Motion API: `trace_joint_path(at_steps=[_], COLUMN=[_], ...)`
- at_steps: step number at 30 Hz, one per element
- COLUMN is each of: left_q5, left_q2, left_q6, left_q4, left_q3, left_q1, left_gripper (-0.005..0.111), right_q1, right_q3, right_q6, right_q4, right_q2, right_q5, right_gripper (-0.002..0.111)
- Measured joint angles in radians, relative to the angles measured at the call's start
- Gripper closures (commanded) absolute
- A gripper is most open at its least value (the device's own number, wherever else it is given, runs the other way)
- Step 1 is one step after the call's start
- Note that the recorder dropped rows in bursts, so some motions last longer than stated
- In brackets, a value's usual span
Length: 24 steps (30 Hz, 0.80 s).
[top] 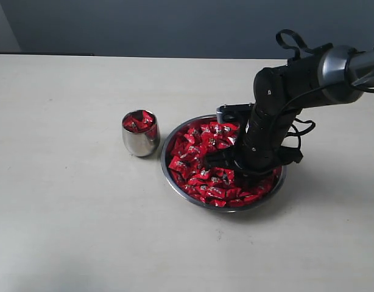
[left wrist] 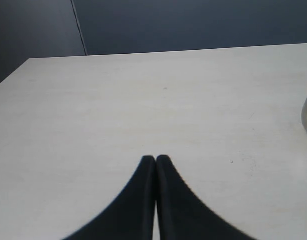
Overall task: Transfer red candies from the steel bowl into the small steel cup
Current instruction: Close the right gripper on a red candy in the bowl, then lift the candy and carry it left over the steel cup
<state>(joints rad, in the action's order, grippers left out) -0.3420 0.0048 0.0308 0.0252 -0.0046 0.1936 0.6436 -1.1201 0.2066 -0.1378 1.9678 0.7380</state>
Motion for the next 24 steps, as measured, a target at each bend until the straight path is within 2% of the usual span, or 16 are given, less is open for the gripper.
trace_joint_path(at_steps=[7, 24], left_q5=[0.000, 0.000], left_q2=[0.000, 0.000], left_q6=[0.000, 0.000], left_q4=[0.000, 0.000], left_q3=[0.000, 0.000], left_q1=[0.000, 0.000], left_gripper=[0.106, 0.106], right_q1=[0.000, 0.000], right_q3=[-0.008, -0.188], right_q6=[0.000, 0.000], right_q4=[0.020, 0.049], right_q2=[-0.066, -0.140], right_q5=[-0.002, 0.085], right_gripper=[0.109, 0.109])
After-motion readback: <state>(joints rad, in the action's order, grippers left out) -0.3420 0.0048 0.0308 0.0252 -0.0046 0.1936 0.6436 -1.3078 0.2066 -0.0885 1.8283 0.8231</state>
